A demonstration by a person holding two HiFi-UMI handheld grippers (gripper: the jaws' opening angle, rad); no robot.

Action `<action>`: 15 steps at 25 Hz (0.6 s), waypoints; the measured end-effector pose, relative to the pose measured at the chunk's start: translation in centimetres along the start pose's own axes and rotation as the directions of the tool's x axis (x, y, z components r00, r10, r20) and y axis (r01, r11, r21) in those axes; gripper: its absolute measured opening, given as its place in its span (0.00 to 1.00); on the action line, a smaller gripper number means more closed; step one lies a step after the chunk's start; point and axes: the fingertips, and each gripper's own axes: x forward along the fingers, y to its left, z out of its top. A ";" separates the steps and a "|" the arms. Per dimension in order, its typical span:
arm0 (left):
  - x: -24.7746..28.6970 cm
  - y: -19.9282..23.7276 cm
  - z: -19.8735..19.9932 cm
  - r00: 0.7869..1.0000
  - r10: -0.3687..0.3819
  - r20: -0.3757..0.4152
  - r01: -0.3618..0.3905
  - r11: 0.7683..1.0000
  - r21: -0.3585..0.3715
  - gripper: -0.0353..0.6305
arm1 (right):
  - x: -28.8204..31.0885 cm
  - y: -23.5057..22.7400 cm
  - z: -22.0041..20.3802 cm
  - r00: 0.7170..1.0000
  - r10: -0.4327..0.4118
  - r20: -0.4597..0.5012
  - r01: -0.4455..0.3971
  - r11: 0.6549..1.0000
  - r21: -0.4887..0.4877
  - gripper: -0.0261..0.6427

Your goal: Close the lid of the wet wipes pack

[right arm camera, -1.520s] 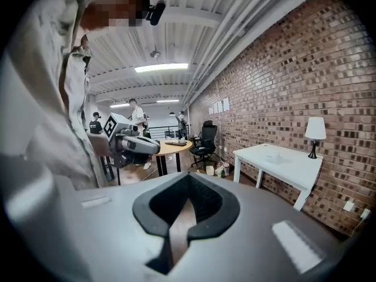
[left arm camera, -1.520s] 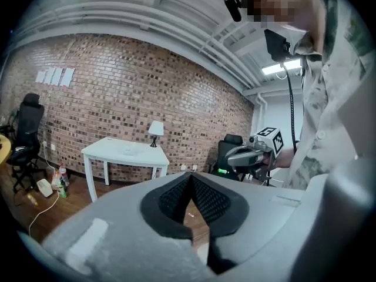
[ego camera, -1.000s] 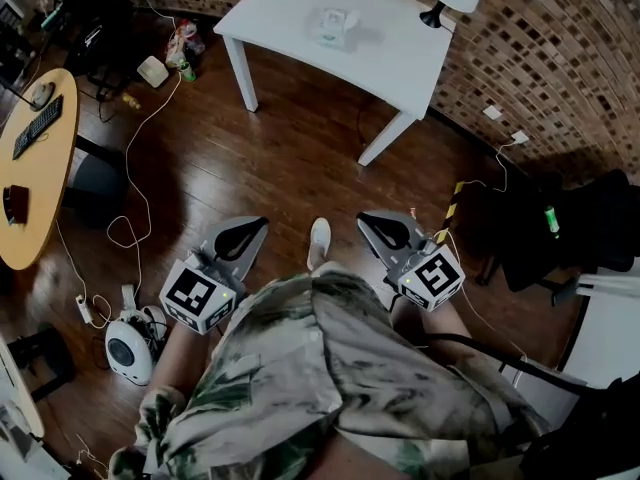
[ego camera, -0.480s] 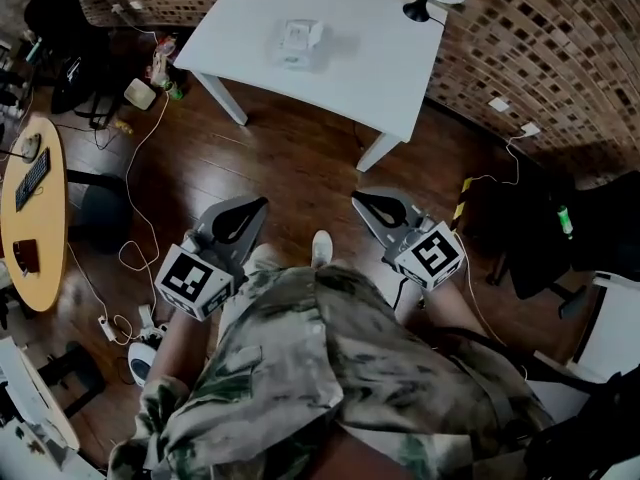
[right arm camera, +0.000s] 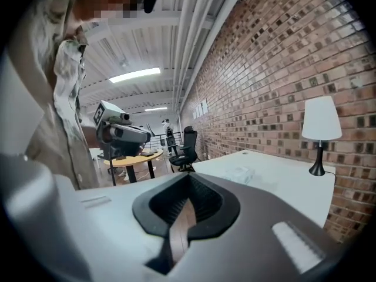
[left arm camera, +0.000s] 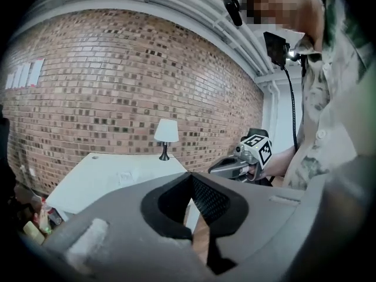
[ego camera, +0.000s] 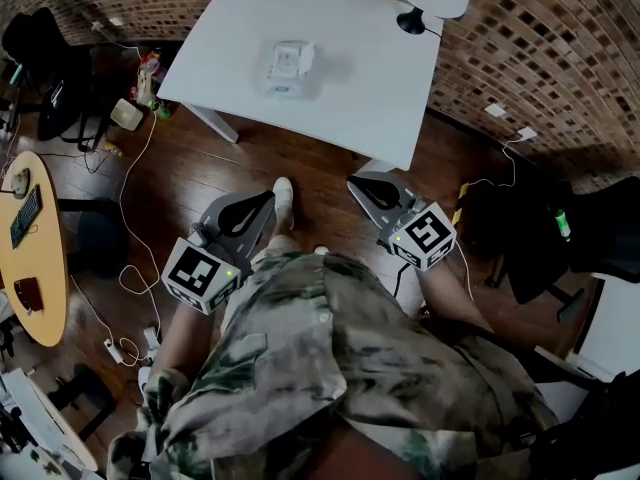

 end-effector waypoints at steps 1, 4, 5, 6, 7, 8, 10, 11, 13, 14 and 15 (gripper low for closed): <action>0.6 0.9 0.2 1.000 -0.011 -0.001 0.011 1.000 -0.004 0.05 | 0.7 -1.1 -0.1 1.000 -0.012 -0.005 0.012 1.000 0.014 0.05; 2.3 4.1 0.6 0.999 -0.042 0.010 0.042 0.999 -0.032 0.05 | 2.9 -4.5 0.1 0.998 -0.053 -0.028 0.054 0.998 0.029 0.05; 2.9 5.2 0.8 0.998 -0.054 0.013 0.054 0.998 -0.034 0.05 | 3.8 -5.8 0.2 0.997 -0.069 -0.035 0.070 0.997 0.029 0.05; 3.4 6.2 1.2 0.998 -0.067 0.018 0.067 0.997 -0.031 0.05 | 4.6 -7.0 0.2 0.996 -0.082 -0.042 0.084 0.996 0.030 0.05; 3.9 7.2 1.6 0.997 -0.078 0.023 0.078 0.997 -0.023 0.05 | 5.4 -8.2 0.0 0.994 -0.093 -0.052 0.095 0.995 0.032 0.05; 4.3 8.3 2.0 0.996 -0.085 0.026 0.085 0.996 -0.013 0.05 | 6.3 -9.3 -0.2 0.993 -0.102 -0.064 0.104 0.994 0.033 0.05; 4.8 10.8 2.4 0.996 -0.086 0.022 0.086 0.996 -0.006 0.05 | 8.5 -11.3 -0.8 0.990 -0.111 -0.089 0.114 0.993 0.034 0.05; 5.0 12.2 2.6 0.996 -0.083 0.019 0.083 0.996 -0.011 0.05 | 9.7 -12.2 -1.1 0.988 -0.113 -0.101 0.116 0.993 0.032 0.05; 5.3 14.6 2.8 0.997 -0.080 0.015 0.080 0.996 -0.027 0.05 | 12.0 -14.0 -1.9 0.985 -0.114 -0.130 0.118 0.993 0.022 0.05; 5.5 15.6 2.9 0.997 -0.081 0.012 0.082 0.996 -0.033 0.05 | 13.0 -14.9 -2.4 0.983 -0.115 -0.146 0.119 0.993 0.021 0.05; 5.7 16.4 2.9 0.996 -0.084 0.007 0.084 0.996 -0.037 0.05 | 13.9 -15.9 -3.0 0.980 -0.117 -0.163 0.123 0.992 0.026 0.05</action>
